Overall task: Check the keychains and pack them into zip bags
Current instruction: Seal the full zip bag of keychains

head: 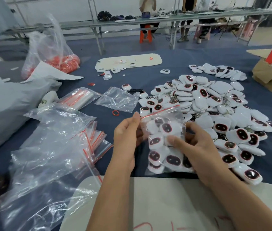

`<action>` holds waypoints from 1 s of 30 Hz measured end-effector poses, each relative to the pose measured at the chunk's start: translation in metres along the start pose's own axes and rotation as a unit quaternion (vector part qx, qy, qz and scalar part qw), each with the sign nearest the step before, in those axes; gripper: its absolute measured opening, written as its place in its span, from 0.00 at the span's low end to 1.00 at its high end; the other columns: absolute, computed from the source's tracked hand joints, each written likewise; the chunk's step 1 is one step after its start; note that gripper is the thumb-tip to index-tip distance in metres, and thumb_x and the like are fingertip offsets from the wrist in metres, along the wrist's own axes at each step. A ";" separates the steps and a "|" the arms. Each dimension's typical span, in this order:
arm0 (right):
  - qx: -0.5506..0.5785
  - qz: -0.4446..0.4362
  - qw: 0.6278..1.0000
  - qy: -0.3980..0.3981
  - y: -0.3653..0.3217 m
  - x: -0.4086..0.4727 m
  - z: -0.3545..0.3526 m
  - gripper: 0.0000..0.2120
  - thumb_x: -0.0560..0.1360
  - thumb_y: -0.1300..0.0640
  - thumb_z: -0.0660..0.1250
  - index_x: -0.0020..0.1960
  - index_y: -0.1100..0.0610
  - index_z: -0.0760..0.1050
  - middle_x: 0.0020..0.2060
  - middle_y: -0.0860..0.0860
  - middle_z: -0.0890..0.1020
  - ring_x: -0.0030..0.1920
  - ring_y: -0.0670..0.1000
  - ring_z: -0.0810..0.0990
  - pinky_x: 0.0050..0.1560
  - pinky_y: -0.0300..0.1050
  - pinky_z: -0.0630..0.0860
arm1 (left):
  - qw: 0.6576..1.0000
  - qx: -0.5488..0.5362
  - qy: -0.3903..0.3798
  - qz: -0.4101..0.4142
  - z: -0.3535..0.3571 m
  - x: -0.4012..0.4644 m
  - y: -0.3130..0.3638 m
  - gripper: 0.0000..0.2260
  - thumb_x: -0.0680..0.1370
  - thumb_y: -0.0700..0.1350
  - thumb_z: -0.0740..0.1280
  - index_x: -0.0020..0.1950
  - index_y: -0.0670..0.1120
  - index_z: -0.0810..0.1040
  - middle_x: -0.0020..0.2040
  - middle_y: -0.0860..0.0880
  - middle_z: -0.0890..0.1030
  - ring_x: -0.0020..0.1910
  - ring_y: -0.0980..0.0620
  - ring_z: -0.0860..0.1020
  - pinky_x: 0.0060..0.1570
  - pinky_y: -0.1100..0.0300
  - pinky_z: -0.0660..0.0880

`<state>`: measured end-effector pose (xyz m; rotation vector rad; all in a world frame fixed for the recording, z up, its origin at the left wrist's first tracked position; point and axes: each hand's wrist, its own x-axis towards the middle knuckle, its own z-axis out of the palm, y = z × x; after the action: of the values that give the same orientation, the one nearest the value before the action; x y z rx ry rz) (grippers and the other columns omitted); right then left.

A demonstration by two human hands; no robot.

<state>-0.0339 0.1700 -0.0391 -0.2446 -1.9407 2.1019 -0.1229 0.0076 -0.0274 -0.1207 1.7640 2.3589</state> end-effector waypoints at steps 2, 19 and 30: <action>0.035 -0.002 0.999 0.033 -0.003 0.008 0.012 0.16 0.71 0.53 0.81 0.56 0.48 0.82 0.49 0.56 0.89 0.47 0.60 0.89 0.44 0.54 0.86 | 0.998 0.051 -0.021 -0.019 -0.004 0.000 0.006 0.21 0.82 0.61 0.65 0.57 0.43 0.82 0.50 0.40 0.87 0.42 0.47 0.84 0.37 0.59 0.80; -0.592 -0.199 0.780 -0.038 0.009 0.136 0.130 0.12 0.81 0.60 0.64 0.64 0.58 0.77 0.59 0.55 0.82 0.62 0.60 0.77 0.60 0.54 0.74 | 0.959 -0.162 0.212 0.092 -0.029 0.104 0.061 0.15 0.79 0.41 0.73 0.62 0.50 0.72 0.59 0.46 0.80 0.43 0.51 0.83 0.36 0.59 0.82; -0.654 -0.173 0.736 -0.014 -0.006 0.101 0.141 0.07 0.75 0.64 0.65 0.44 0.54 0.69 0.42 0.53 0.75 0.45 0.56 0.77 0.41 0.48 0.65 | 0.921 0.090 0.373 0.068 -0.045 0.113 0.044 0.11 0.77 0.37 0.60 0.52 0.42 0.80 0.53 0.44 0.84 0.51 0.41 0.82 0.50 0.52 0.79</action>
<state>-0.1724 0.0683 -0.0151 -0.0705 -2.8118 0.2109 -0.2446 -0.0353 -0.0194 -1.0179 2.3532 2.3990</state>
